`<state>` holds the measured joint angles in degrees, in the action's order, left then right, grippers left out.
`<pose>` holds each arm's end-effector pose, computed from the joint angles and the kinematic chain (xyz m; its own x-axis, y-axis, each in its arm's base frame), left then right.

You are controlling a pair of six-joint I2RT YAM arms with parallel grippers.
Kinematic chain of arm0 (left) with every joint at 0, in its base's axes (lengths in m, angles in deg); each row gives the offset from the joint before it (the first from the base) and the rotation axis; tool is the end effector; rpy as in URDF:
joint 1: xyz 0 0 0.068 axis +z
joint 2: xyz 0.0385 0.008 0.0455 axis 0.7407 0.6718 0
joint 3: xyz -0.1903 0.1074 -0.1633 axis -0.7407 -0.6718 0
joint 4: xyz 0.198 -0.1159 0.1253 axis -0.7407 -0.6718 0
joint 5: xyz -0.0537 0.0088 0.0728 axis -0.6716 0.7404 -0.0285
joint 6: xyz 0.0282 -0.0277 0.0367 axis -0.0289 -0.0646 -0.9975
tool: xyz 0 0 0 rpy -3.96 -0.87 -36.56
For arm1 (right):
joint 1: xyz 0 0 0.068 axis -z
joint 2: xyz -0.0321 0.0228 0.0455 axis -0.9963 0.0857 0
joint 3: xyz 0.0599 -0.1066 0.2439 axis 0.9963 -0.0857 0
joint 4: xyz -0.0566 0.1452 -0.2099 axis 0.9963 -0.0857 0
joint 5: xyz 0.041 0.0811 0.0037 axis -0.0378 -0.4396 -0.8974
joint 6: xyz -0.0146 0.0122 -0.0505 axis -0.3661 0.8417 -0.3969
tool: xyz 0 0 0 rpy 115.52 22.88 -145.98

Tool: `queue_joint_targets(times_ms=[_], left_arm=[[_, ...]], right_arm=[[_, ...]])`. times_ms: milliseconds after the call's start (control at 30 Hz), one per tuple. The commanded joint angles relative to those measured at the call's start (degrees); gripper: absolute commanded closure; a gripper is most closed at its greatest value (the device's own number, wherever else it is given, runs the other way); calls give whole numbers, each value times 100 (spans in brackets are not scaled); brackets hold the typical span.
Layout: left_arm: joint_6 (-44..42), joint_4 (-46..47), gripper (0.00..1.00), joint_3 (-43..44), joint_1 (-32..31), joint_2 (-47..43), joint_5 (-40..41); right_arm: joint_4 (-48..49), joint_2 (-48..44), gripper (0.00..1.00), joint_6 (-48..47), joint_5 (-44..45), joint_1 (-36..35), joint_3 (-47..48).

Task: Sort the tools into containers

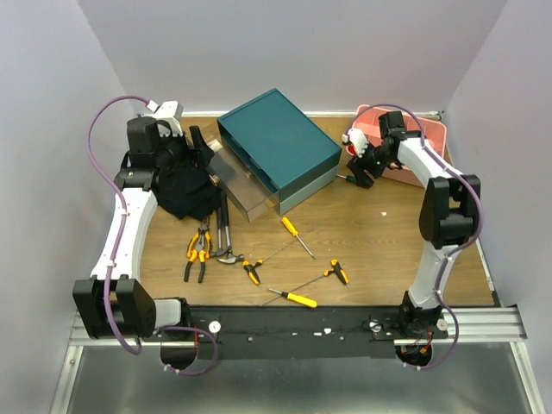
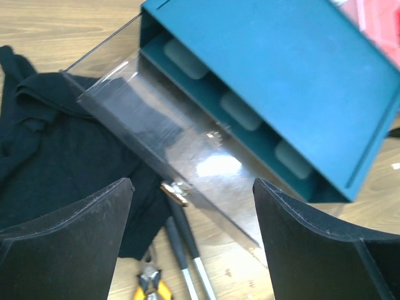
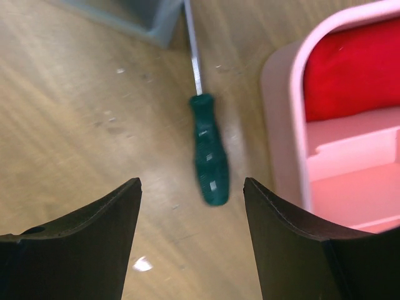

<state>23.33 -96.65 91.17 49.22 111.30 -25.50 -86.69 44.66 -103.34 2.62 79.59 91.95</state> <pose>0.2889 -0.0060 0.3629 -0.4809 -0.2062 -0.8521 0.2170 0.9137 -0.3436 0.4095 0.0536 0.2212 -0.3828 -0.7491 -0.5407 -0.8589 0.5041 -0.0903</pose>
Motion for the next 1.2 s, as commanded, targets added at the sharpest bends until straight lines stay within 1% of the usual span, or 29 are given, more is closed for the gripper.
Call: queue_joint_targets(times_ms=[0, 100, 267, 333, 467, 500, 533, 633, 700, 733, 800, 833, 867, 900, 933, 967, 1000, 1033, 1067, 1100, 1133, 1167], left_arm=[[-495, -217, 12, 213, 85, 224, 297], [-592, -225, 12, 249, 85, 277, 367], [-689, -225, 12, 205, 103, 295, 490], [-733, -190, 12, 187, 103, 277, 534], [-742, -138, 12, 134, 138, 260, 622], [-724, -103, 12, 117, 147, 251, 605], [-698, -85, 12, 99, 156, 251, 596], [-610, 12, 12, 29, 173, 242, 500], [-522, 134, 12, -59, 164, 216, 456], [-487, 178, 12, -94, 164, 216, 429], [-391, 310, 12, -164, 165, 189, 394], [-347, 337, 12, -182, 173, 172, 385], [-294, 381, 12, -226, 173, 154, 385], [-250, 442, 12, -252, 173, 137, 429], [-32, 469, 12, -287, 173, 93, 481], [92, 486, 12, -348, 173, 66, 630], [250, 513, 12, -384, 165, 5, 675], [512, 522, 12, -436, 173, -21, 727], [680, 530, 12, -524, 173, -57, 806], [813, 513, 12, -577, 173, -135, 981], [918, 496, 12, -612, 173, -171, 1105], [1102, 452, 12, -682, 173, -215, 1228]], right_arm=[[-2, 649, 26, -397, 315, 84, 627], [-291, 1080, 26, -555, 377, 119, 1049], [-563, 1372, 28, -721, 413, 128, 1288], [-634, 1381, 30, -775, 369, 128, 1262], [-486, 1153, 34, -827, 378, 128, 745], [-476, 1135, 37, -836, 395, 128, 673], [-494, 1118, 46, -854, 404, 128, 612], [-704, 1091, 62, -775, 456, 128, 558], [-880, 969, 69, -740, 439, 119, 445], [-915, 898, 81, -731, 404, 119, 383], [-855, 662, 89, -521, 404, 128, 225], [-811, 347, 95, -407, 474, 119, 76], [-749, 187, 98, -93, 527, 119, 31], [-740, 38, 99, 119, 588, 119, 22], [-775, -286, 99, 339, 693, 128, 153], [-888, -411, 99, 846, 738, 119, 258], [-950, -560, 99, 1147, 790, 128, 416], [-1038, -683, 99, 1393, 834, 128, 592], [-1108, -885, 99, 2014, 896, 119, 994], [-1196, -965, 99, 2290, 922, 119, 1233], [-1232, -1053, 99, 2466, 705, 119, 1426], [-1119, -1358, 99, 2651, 520, 15, 1654]])
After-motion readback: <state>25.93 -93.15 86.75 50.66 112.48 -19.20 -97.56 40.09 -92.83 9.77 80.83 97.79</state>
